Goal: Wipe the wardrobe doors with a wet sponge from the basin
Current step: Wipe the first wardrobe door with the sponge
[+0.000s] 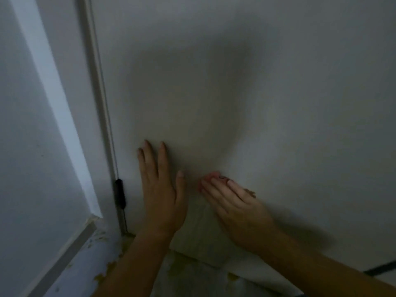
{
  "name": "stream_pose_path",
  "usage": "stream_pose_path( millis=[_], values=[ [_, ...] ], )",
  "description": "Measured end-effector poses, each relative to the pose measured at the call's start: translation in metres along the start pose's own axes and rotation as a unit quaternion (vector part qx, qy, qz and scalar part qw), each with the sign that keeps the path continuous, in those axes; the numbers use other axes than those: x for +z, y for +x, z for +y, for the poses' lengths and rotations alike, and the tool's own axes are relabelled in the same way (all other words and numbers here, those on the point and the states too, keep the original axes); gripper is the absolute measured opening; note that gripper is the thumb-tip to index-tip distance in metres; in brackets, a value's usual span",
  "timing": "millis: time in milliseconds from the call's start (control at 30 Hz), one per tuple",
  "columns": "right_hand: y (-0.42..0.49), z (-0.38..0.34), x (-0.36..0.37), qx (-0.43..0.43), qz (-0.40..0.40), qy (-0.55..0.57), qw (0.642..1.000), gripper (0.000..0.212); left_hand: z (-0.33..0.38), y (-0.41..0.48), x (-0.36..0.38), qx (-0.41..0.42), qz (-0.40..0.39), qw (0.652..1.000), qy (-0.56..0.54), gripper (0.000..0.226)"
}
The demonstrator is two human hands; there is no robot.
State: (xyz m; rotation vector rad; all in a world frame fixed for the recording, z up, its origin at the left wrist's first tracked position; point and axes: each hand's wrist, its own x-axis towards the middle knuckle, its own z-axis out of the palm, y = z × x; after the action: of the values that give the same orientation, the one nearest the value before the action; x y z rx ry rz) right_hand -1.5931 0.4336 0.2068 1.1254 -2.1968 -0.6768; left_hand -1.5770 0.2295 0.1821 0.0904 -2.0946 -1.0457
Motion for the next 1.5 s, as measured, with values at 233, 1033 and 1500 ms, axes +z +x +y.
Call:
stream_pose_path(
  millis=[233, 1033, 1500],
  values=[
    [0.088, 0.011, -0.033, 0.006, 0.089, -0.02, 0.996, 0.076, -0.033, 0.003, -0.02, 0.006, -0.028, 0.999, -0.025, 0.06],
    [0.084, 0.049, -0.062, -0.129, 0.036, -0.052, 0.99, 0.06, -0.005, 0.028, 0.003, -0.083, 0.054, 0.991, -0.091, 0.071],
    [0.078, 0.043, -0.051, -0.115, 0.031, -0.113, 0.986, 0.073, -0.048, -0.016, 0.042, -0.288, 0.073, 0.953, 0.049, 0.064]
  ],
)
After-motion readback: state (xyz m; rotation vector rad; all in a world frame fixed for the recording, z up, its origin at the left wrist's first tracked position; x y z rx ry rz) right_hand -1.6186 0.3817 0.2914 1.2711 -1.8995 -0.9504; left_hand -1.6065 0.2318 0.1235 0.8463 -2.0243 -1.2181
